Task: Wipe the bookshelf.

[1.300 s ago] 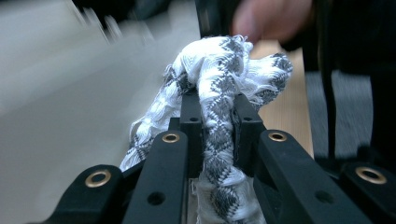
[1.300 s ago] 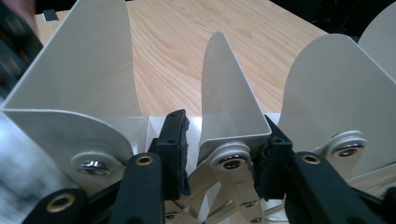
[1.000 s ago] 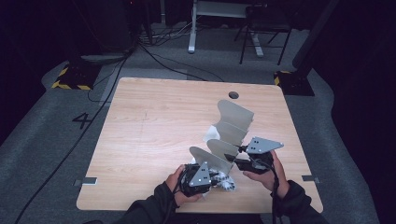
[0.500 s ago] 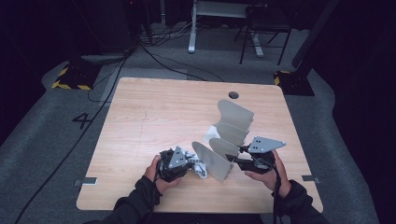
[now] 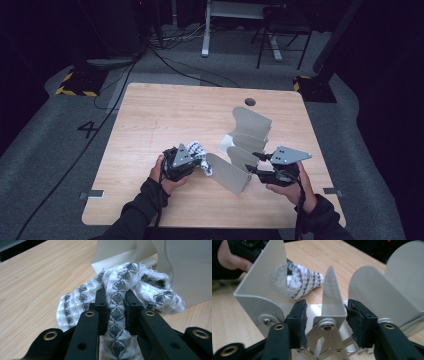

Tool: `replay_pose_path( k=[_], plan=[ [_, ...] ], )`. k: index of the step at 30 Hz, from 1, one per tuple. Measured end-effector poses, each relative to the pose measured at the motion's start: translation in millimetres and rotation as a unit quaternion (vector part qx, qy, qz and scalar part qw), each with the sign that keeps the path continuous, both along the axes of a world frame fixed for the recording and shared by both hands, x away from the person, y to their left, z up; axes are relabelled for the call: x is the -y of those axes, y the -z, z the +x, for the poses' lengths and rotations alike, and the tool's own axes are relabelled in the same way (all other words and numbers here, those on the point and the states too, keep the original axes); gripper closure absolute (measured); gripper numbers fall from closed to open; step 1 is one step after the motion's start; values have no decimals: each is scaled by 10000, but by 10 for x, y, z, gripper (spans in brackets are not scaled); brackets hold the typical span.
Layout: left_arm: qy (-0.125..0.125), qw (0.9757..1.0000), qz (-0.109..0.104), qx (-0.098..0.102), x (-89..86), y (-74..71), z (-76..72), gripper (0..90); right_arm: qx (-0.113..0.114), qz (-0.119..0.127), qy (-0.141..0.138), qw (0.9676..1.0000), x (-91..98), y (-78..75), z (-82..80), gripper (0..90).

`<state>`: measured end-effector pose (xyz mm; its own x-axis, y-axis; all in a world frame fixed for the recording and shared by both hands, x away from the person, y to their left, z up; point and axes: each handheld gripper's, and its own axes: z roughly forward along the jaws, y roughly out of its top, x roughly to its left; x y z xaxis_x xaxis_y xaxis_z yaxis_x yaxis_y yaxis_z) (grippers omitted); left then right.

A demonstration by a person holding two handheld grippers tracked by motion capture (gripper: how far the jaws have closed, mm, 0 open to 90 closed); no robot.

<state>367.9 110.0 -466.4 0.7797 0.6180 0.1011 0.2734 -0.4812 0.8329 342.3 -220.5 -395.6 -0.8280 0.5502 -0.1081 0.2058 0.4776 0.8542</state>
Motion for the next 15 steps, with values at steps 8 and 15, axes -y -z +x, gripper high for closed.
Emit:
replay_pose_path(
  k=[8,15],
  plan=[
    [442,9981,-148,-405,56,148,135,759,279,81,283,9992,280,-242,-89,463],
    [780,9954,-97,-556,109,192,170,758,32,101,1008,9948,494,-122,48,516]
  ],
)
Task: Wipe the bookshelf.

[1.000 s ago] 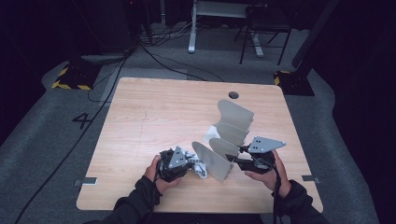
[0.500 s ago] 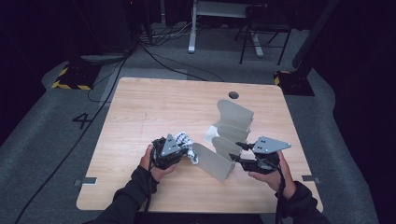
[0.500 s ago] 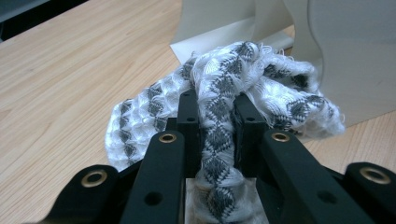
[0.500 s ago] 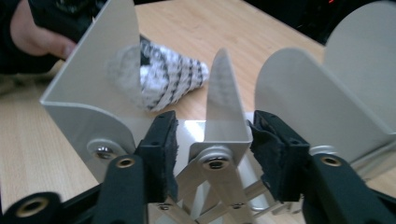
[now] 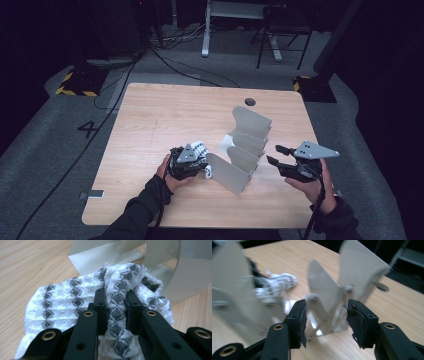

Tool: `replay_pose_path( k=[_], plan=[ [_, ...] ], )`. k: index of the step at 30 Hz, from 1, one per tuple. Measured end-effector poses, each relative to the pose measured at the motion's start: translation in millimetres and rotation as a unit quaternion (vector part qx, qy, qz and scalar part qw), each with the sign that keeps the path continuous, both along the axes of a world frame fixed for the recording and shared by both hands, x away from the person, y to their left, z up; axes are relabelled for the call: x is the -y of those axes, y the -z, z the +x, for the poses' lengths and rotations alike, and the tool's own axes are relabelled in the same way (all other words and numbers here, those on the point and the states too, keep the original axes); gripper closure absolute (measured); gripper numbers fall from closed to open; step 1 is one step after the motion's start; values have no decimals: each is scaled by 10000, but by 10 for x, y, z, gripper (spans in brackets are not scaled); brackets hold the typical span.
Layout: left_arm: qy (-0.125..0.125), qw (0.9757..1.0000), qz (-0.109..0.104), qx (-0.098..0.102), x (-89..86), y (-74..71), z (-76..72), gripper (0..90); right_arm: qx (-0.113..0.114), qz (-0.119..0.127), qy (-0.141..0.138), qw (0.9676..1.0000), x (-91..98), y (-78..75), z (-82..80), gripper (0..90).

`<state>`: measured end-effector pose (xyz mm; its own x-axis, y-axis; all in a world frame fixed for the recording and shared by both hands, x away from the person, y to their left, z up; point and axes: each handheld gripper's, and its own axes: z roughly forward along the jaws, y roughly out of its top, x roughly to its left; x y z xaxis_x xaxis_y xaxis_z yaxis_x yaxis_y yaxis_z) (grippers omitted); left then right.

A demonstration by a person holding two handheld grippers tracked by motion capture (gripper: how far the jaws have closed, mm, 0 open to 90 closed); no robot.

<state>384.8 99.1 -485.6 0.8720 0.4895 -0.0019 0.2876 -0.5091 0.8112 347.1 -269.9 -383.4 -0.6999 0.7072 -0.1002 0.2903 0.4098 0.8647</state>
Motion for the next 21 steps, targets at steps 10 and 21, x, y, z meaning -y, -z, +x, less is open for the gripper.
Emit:
replay_pose_path(
  k=[10,21],
  plan=[
    [365,9991,221,-61,78,61,-22,767,-328,-47,-27,9994,-99,283,243,538],
    [892,9952,327,-220,100,77,-361,768,-189,5,-227,9996,-169,312,366,531]
  ],
)
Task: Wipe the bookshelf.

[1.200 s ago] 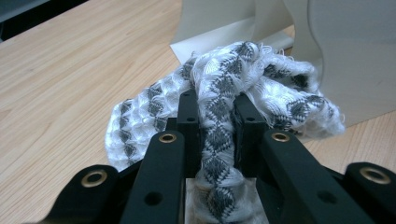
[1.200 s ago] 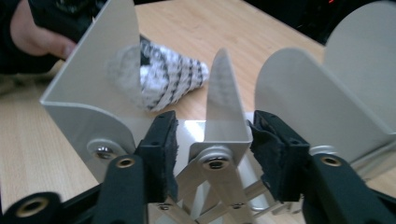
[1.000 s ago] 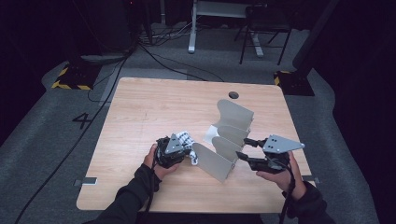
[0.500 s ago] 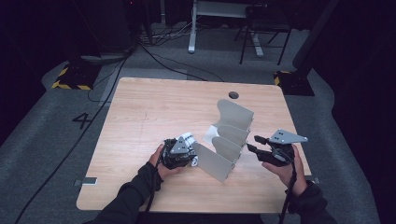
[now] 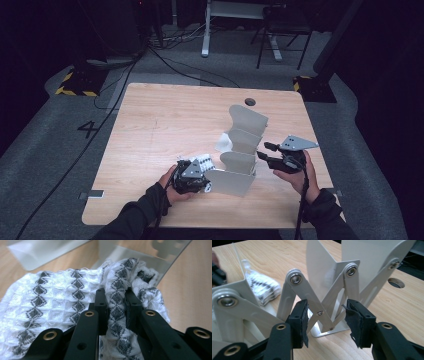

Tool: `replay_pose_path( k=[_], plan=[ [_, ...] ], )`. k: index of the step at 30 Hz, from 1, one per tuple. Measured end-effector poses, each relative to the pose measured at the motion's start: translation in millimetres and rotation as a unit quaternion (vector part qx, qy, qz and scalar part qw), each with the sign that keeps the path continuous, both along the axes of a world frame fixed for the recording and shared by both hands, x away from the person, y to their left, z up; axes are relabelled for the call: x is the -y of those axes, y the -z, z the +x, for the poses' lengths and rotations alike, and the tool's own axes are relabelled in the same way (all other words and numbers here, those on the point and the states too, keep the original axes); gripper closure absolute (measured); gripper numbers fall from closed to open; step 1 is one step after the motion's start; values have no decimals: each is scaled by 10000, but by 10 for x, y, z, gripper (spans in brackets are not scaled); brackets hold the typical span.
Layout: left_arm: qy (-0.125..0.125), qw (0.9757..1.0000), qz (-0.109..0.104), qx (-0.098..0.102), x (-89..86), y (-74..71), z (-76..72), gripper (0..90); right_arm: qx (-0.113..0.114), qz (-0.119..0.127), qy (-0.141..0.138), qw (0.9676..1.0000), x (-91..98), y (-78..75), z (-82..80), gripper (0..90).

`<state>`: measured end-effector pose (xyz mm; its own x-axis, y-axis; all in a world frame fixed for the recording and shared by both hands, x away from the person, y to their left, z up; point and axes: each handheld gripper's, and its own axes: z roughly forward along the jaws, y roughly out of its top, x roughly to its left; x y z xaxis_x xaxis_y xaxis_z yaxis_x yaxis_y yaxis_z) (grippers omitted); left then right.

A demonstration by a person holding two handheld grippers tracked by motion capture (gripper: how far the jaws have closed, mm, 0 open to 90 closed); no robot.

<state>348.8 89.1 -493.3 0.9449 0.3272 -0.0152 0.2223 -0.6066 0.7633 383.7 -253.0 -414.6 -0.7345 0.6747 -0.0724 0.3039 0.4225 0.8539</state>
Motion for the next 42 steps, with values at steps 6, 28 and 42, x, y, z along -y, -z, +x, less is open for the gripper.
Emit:
replay_pose_path(
  k=[6,28,42],
  plan=[
    [141,9999,22,-22,91,11,-163,768,176,-21,16,9998,29,-104,-102,514],
    [28,9896,-1158,848,-168,-606,-192,792,211,30,-106,9997,21,-198,-200,517],
    [271,9820,-1573,1005,38,-809,56,796,55,189,-356,9992,-34,-148,-123,675]
  ],
)
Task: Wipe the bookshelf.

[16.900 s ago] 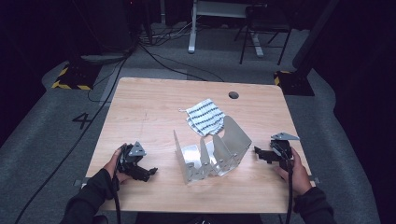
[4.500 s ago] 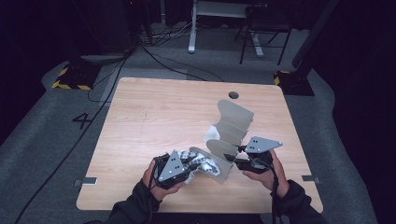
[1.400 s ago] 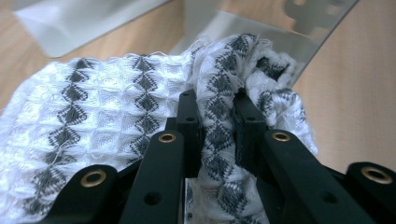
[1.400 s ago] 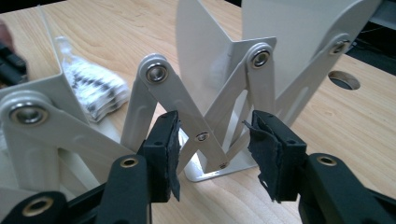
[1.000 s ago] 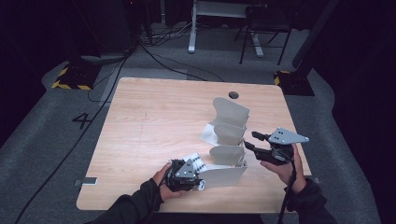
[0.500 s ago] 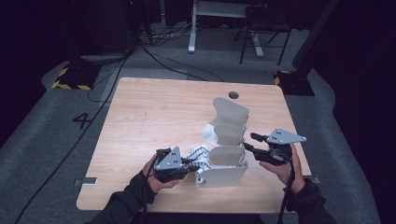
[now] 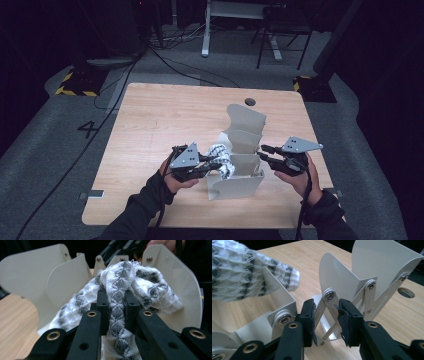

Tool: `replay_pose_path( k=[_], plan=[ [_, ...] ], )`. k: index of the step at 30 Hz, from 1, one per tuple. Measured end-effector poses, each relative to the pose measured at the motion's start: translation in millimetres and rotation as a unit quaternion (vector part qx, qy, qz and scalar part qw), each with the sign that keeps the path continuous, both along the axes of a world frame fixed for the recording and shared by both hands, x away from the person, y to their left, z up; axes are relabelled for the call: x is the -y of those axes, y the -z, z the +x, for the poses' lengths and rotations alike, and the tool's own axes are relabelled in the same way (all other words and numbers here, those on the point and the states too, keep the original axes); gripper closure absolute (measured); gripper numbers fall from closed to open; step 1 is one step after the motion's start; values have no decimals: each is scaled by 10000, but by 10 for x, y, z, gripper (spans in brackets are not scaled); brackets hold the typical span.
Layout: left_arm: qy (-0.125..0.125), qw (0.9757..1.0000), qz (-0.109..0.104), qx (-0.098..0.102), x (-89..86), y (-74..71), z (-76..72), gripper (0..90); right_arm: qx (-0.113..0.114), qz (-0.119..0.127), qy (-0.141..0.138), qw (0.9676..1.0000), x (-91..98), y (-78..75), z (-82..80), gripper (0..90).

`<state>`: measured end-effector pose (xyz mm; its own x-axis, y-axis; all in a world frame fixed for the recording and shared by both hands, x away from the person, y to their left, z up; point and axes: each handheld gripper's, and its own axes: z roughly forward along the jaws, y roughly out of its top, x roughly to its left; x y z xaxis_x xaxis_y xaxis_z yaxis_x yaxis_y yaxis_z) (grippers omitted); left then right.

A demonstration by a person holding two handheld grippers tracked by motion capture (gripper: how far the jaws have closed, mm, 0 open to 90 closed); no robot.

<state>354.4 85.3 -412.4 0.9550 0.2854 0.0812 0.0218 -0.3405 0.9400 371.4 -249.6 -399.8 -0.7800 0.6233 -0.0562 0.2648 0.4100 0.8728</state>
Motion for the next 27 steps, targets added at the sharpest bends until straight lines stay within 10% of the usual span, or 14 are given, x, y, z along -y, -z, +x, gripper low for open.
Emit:
replay_pose_path(
  k=[12,19,27],
  plan=[
    [157,9981,465,-379,184,193,154,800,38,-70,-141,9999,-60,12,66,722],
    [151,9868,1287,-967,246,679,215,799,59,-140,-142,9998,-100,26,91,737],
    [-139,9783,1732,-1132,239,834,258,708,102,-203,-89,9997,-120,43,85,732]
  ],
)
